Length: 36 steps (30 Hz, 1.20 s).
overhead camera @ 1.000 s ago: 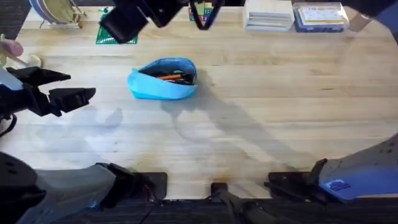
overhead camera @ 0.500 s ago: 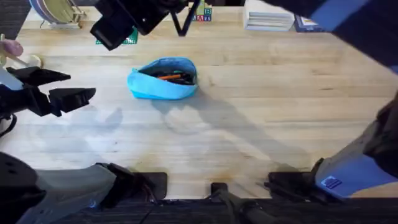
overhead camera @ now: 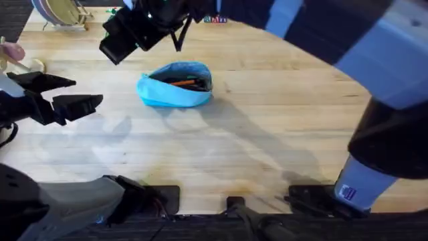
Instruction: Unzip the bag, pick up the pens from the table one at a time and place them inside, then zip the bag closed.
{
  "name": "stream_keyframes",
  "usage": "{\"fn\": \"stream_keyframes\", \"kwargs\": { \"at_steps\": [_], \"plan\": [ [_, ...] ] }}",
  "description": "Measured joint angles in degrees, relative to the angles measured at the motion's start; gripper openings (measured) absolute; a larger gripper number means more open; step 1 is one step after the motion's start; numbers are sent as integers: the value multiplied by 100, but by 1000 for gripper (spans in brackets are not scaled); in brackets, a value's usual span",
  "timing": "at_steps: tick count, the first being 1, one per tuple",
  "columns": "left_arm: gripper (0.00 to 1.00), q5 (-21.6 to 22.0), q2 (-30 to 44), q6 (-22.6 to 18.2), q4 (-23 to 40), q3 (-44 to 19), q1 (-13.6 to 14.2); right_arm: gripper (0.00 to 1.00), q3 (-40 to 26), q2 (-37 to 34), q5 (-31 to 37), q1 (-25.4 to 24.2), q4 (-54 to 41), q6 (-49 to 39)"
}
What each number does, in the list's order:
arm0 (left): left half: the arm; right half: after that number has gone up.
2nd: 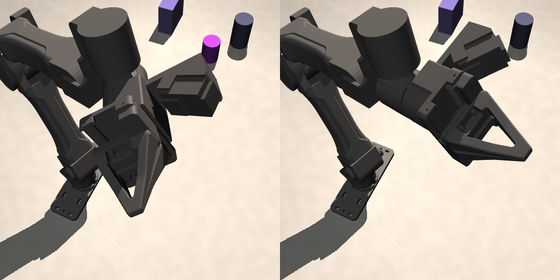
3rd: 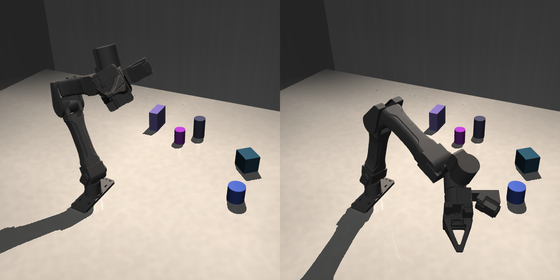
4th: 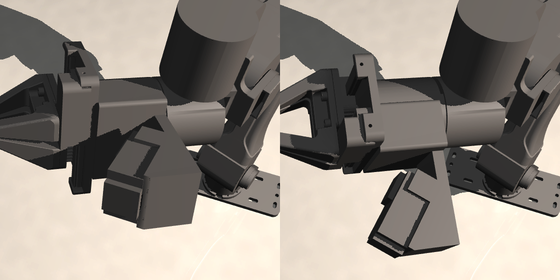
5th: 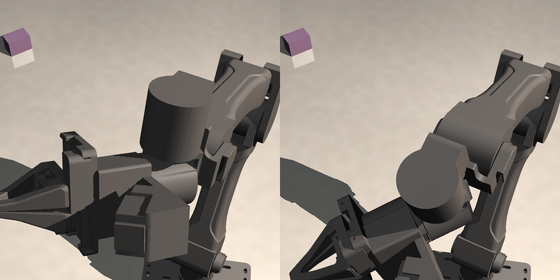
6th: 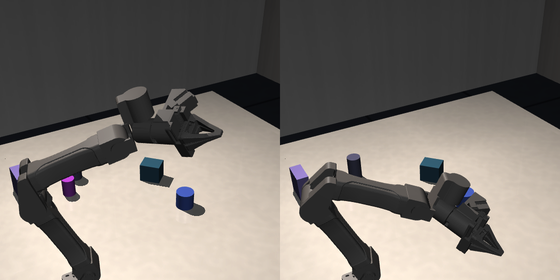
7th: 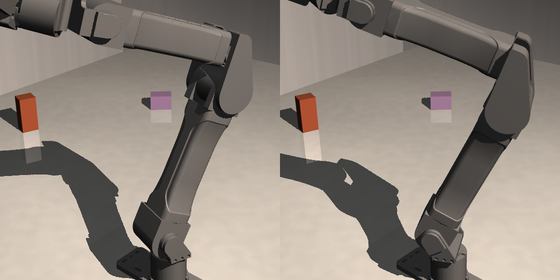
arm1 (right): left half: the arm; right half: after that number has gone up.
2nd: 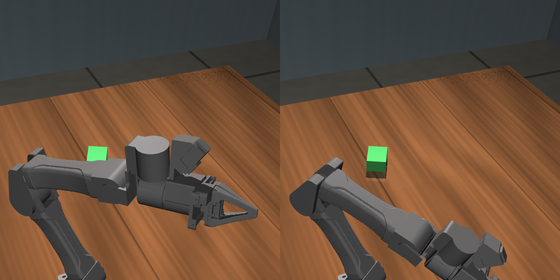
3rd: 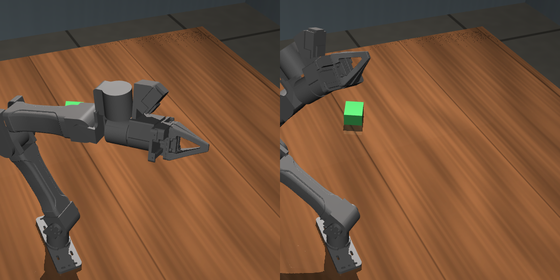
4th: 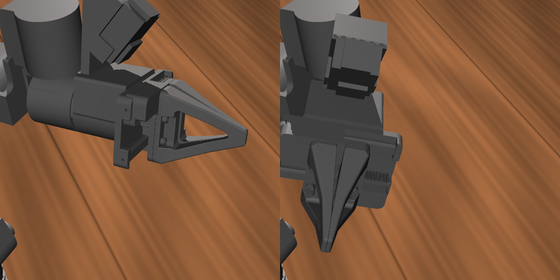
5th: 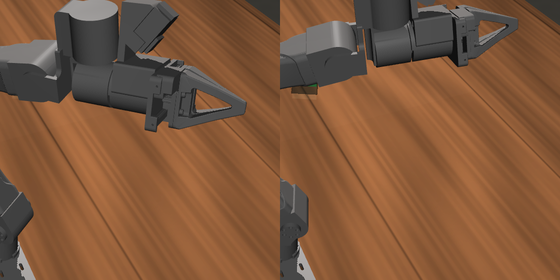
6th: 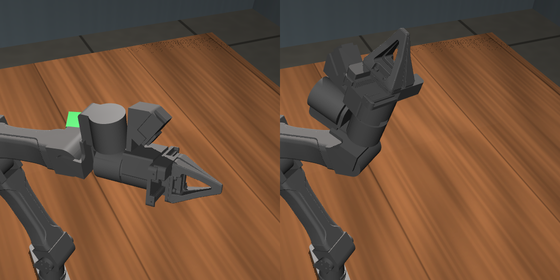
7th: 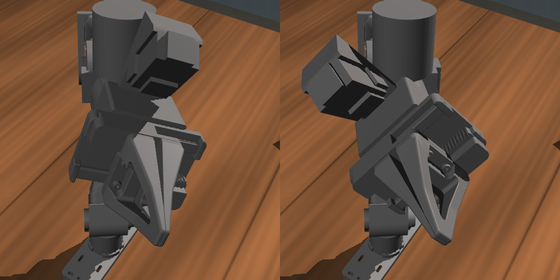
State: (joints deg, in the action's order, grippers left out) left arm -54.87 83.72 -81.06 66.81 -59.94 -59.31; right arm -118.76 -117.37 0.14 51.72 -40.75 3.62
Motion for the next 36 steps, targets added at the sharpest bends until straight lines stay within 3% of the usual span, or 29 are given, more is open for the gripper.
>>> {"fn": "stream_keyframes", "kwargs": {
  "at_steps": [36],
  "plan": [
    [993,0,0,0,0,0,0,978,-4,-1093,0,2,594,566]
  ]
}}
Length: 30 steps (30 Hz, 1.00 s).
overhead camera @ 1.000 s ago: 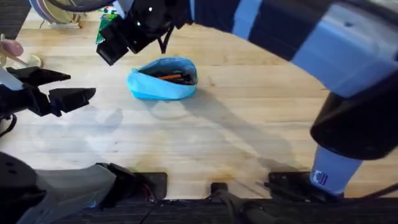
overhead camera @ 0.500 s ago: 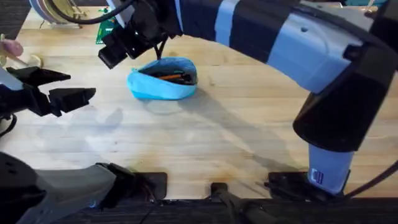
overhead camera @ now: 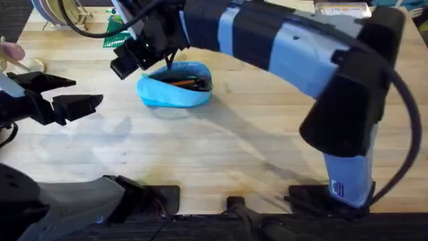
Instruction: Unzip the bag, pick up the pens from the table one at a time and place them inside, then zip the bag closed.
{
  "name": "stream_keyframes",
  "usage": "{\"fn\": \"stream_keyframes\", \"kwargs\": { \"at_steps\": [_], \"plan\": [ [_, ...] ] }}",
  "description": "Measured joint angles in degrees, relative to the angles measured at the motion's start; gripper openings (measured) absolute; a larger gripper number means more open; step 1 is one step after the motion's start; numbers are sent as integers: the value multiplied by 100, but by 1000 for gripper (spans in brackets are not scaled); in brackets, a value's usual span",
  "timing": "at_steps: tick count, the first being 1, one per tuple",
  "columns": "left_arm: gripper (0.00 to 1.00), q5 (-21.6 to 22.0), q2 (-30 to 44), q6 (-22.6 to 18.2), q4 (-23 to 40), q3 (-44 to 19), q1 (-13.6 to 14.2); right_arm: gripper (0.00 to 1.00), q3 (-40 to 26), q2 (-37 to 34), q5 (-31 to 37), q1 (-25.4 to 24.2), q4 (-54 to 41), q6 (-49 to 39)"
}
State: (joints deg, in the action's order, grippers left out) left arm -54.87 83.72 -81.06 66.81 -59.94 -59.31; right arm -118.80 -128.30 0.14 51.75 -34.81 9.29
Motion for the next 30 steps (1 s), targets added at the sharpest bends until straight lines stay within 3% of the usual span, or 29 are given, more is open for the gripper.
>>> {"fn": "stream_keyframes", "kwargs": {
  "at_steps": [15,23,30],
  "plan": [
    [993,0,0,0,0,0,0,907,0,-157,0,34,-3,230],
    [993,0,0,0,0,0,0,830,0,-345,-108,118,-92,272],
    [993,0,0,0,0,0,0,696,-2,-355,-155,127,-210,272]
  ]
}}
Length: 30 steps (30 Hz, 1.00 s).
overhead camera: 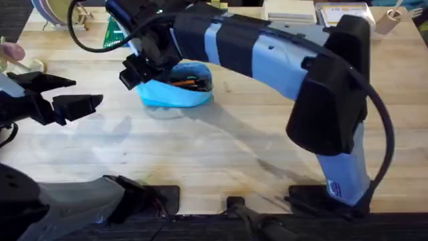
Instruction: Unzip the bag, pick up the pens from the table one at a time and place them inside, then zip the bag closed.
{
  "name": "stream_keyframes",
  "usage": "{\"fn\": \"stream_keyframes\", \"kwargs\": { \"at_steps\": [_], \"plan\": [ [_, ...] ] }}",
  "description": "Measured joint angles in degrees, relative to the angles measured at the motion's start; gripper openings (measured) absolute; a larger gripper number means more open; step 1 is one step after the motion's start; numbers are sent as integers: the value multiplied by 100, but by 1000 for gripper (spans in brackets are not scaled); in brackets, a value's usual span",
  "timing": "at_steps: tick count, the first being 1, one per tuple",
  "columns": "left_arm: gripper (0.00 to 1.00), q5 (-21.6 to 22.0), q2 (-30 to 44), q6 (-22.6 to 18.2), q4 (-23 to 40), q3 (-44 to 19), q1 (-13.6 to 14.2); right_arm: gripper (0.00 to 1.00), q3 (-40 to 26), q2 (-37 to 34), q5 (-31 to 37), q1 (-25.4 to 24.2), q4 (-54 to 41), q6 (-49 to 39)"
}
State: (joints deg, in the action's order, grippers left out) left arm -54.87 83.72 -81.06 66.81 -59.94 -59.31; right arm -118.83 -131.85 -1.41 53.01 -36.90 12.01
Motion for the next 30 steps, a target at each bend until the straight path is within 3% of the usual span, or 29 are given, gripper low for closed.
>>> {"fn": "stream_keyframes", "kwargs": {
  "at_steps": [23,30],
  "plan": [
    [992,0,0,0,0,0,0,595,0,0,-229,0,9,2],
    [994,0,0,0,0,0,0,521,0,0,-431,0,52,4]
  ]
}}
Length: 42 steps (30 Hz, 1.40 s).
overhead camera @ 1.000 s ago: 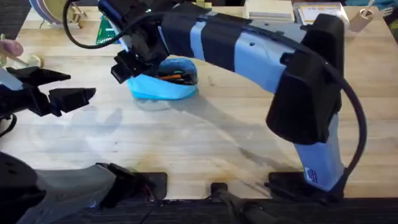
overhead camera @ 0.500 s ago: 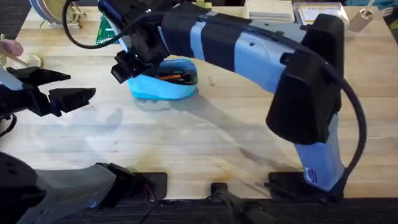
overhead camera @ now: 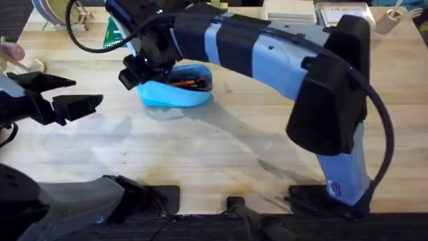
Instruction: Unzip the bag, pick up the pens from the table one at a time and place them inside, then zip the bag closed.
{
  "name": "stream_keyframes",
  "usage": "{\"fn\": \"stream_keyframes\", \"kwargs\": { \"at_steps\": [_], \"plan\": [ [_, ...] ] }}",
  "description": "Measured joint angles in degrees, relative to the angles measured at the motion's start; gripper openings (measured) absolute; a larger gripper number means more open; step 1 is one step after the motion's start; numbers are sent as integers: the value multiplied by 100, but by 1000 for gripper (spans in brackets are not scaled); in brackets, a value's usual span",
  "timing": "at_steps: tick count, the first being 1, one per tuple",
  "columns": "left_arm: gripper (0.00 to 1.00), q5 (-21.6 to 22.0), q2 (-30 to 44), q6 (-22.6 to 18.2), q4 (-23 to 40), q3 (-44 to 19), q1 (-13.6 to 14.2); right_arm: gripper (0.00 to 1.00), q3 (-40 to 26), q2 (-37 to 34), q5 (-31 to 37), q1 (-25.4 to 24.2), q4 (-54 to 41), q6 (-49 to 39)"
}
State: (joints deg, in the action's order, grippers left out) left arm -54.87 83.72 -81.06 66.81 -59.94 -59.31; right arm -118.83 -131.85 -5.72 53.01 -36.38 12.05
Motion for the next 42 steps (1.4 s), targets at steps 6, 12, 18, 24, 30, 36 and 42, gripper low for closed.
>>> {"fn": "stream_keyframes", "kwargs": {
  "at_steps": [6,12,18,24,30,36,42],
  "plan": [
    [994,0,0,0,0,0,0,469,0,0,-36,0,2,0],
    [993,0,0,0,0,0,0,400,0,0,-41,0,35,-1],
    [992,0,0,0,0,0,0,396,0,0,-99,0,80,-1],
    [993,0,0,0,0,0,0,326,0,0,-292,0,169,0],
    [994,0,1,0,0,0,0,256,0,0,-316,0,168,0],
    [993,0,0,0,0,0,0,170,0,0,-318,-1,168,-30],
    [993,0,0,0,0,0,0,122,0,0,-318,-4,168,-32]
  ]
}}
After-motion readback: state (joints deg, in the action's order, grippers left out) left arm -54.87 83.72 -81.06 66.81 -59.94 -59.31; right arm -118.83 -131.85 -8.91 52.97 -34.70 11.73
